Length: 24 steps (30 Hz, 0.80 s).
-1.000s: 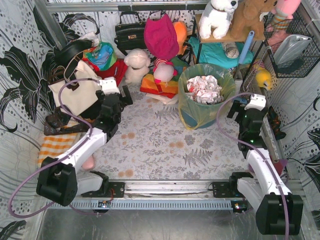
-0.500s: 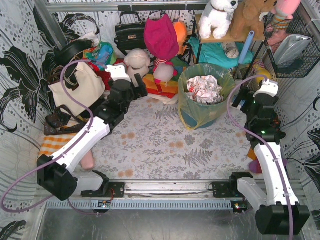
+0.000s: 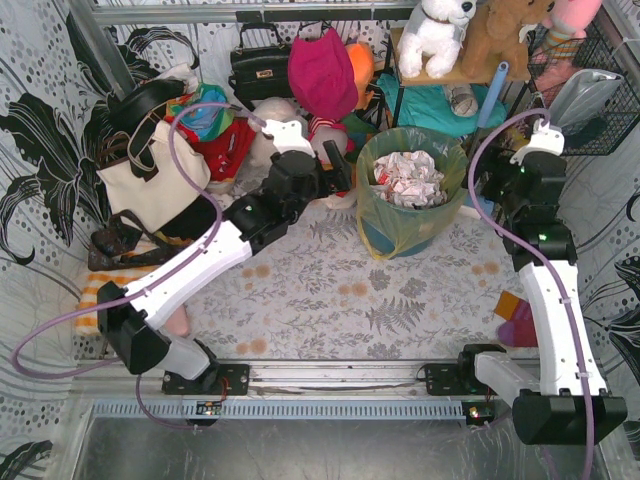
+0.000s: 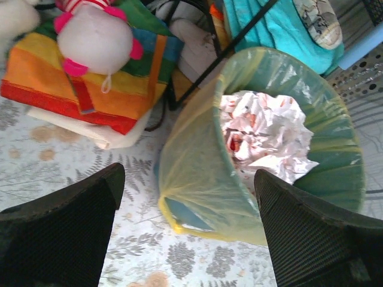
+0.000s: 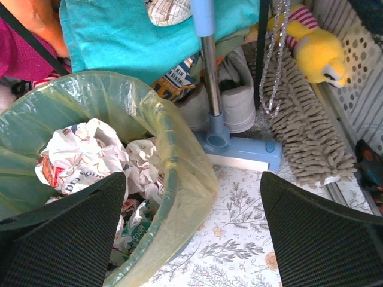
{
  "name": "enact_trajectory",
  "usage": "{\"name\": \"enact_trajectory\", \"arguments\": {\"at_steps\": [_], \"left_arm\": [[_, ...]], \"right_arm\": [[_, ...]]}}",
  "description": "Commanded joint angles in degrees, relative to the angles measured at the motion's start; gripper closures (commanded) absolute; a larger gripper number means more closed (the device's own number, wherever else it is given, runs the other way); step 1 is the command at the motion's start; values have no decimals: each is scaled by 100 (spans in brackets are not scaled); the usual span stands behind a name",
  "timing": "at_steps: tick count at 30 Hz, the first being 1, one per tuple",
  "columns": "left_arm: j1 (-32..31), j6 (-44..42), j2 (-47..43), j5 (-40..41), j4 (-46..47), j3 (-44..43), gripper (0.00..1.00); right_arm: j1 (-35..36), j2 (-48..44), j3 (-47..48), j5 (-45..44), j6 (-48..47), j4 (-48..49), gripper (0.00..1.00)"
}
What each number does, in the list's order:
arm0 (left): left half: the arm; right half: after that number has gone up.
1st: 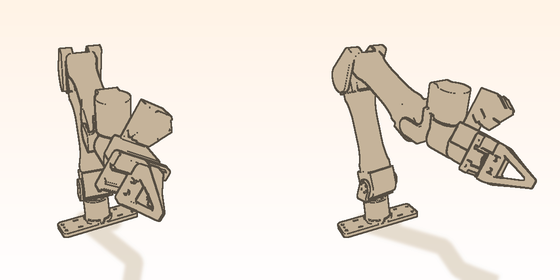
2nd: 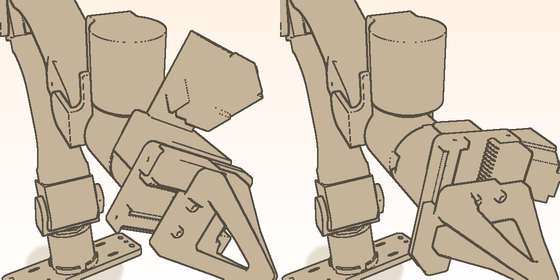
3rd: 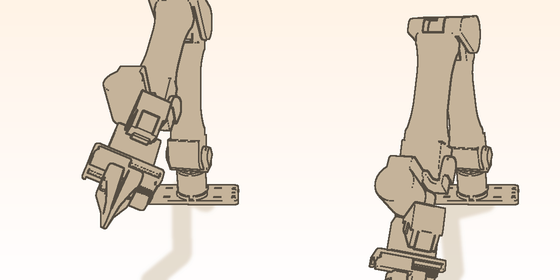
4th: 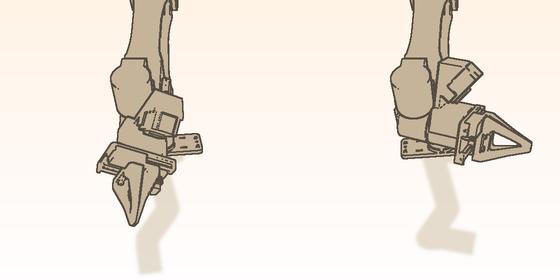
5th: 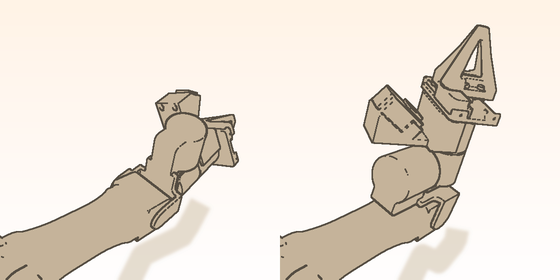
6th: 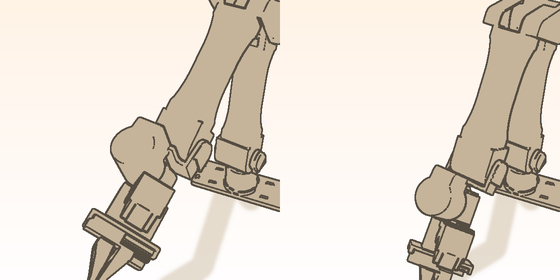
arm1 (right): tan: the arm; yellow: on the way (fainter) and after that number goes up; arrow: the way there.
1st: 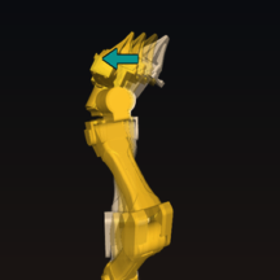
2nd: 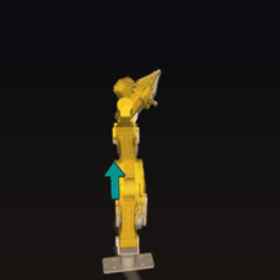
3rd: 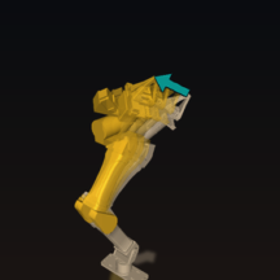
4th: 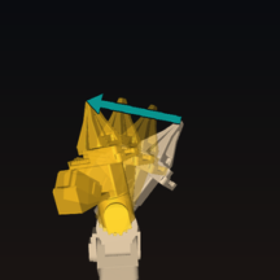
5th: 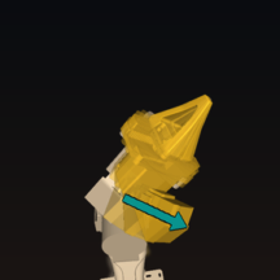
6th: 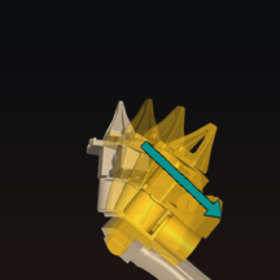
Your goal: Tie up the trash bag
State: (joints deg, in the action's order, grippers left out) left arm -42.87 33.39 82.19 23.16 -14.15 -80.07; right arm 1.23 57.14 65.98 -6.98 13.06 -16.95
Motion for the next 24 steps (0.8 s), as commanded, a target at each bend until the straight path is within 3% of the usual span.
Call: {"name": "enact_trajectory", "arguments": {"at_steps": [1, 15, 21, 24], "left_arm": [[-290, 399, 306, 108, -146, -447, 4], [-665, 1546, 719, 892, -272, -791, 30], [-734, 1974, 1235, 895, -546, -1353, 35], [-740, 2432, 1559, 1163, -1015, -1748, 42]], "right_arm": [[-36, 210, 331, 312, 210, -243, 7], [-36, 1152, 985, 483, 121, -119, 17], [-36, 1616, 1436, 479, 1, -239, 27], [-36, 1815, 1493, 469, -82, -101, 31]]}}
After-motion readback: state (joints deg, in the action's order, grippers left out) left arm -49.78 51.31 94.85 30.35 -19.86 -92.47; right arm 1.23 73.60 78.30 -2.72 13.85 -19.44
